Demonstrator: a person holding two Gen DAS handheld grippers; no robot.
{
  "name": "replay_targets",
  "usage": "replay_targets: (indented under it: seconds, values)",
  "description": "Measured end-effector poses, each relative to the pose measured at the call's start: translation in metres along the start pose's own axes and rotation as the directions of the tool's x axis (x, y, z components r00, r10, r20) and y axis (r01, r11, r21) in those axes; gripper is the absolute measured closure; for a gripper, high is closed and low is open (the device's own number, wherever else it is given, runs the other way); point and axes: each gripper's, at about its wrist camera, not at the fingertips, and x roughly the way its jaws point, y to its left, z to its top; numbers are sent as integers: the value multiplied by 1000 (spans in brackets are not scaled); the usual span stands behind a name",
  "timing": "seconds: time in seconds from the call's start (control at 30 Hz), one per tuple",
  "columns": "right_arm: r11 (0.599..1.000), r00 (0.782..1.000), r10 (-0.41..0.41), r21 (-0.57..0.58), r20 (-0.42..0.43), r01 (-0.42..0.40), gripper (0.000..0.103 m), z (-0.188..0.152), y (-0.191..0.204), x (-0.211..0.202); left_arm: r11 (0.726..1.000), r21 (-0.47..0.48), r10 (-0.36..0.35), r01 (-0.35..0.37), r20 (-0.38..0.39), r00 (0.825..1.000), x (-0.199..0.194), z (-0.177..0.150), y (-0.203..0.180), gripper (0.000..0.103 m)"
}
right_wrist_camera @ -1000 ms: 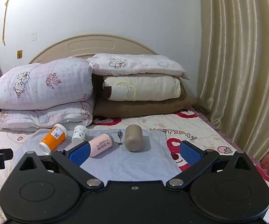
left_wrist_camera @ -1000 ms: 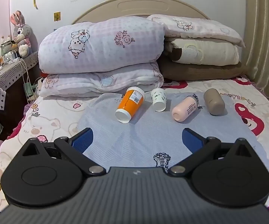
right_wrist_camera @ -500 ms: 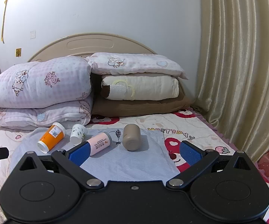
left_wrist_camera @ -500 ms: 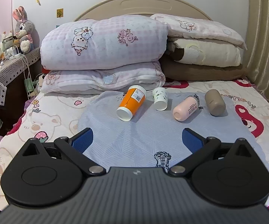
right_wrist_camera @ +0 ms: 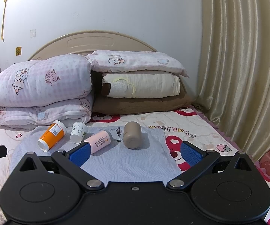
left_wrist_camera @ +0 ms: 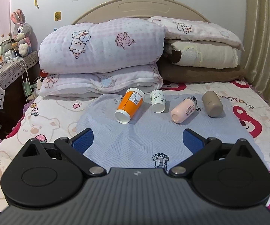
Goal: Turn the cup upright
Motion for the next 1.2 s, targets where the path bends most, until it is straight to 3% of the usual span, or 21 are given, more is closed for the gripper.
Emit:
replay_targets:
  seconds: [0.37, 0.9, 1.2]
  values:
    - [1000, 1000, 17, 9, -10, -17, 0, -3, -3, 3, 1000, 7, 2, -1, -19, 1000, 5, 1, -3, 0]
    - [999, 999, 38, 7, -7, -38, 0, -5, -1, 4, 999, 1, -40, 40, 69, 997, -2, -2, -10, 0]
    - [999, 999, 40, 2, -12, -40, 0, -6, 0, 5, 999, 0, -39, 40, 74, 996, -4, -3, -11, 0]
